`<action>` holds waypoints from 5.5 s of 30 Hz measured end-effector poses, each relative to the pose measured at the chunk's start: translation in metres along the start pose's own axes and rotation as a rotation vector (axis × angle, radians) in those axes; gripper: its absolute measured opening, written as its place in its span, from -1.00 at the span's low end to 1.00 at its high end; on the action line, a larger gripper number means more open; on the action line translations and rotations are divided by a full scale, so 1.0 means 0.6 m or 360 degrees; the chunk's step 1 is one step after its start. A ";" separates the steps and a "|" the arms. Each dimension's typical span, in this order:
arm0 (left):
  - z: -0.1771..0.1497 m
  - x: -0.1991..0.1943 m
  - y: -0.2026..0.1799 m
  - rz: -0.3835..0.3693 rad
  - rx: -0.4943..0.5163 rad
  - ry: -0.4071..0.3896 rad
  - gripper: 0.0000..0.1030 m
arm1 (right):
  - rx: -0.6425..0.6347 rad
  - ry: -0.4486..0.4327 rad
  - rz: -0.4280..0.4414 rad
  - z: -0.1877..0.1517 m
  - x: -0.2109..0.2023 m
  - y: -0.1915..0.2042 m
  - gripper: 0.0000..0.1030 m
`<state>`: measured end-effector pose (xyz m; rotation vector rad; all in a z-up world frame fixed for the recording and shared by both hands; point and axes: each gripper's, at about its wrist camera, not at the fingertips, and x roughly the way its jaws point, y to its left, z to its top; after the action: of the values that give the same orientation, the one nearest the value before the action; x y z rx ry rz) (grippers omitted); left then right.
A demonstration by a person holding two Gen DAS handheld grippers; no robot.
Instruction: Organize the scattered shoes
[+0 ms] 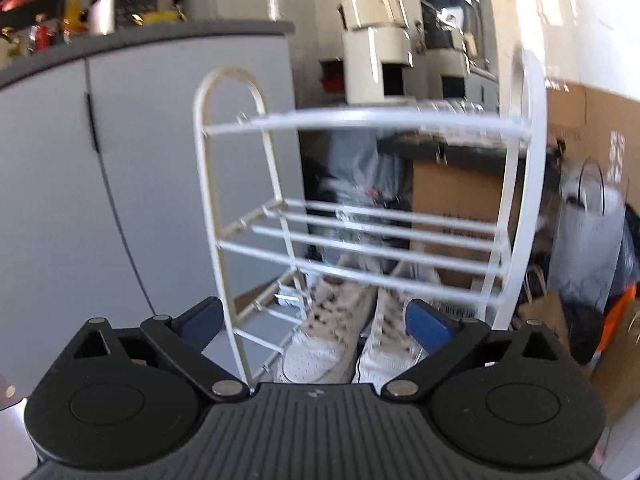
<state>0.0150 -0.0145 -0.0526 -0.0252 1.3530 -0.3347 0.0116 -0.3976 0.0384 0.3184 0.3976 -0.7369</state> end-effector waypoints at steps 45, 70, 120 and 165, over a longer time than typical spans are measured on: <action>-0.033 -0.079 0.092 0.0018 -0.0137 -0.0137 0.99 | -0.0227 0.0677 0.0719 -0.137 -0.240 0.141 1.00; -0.020 -0.082 0.118 0.0023 -0.0252 -0.0139 0.99 | -0.0372 0.0938 0.0813 -0.176 -0.224 0.168 1.00; -0.019 -0.048 0.139 0.0189 -0.0146 -0.0092 0.98 | -0.0643 0.1013 0.1007 -0.257 -0.205 0.239 0.98; 0.020 -0.054 0.230 0.0191 -0.0200 -0.0071 0.55 | -0.0545 0.1222 0.1288 -0.505 -0.162 0.312 0.40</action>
<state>0.0513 0.1230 -0.0480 -0.0553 1.3233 -0.1471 0.0057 -0.0843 -0.1570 0.3910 1.0260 0.2830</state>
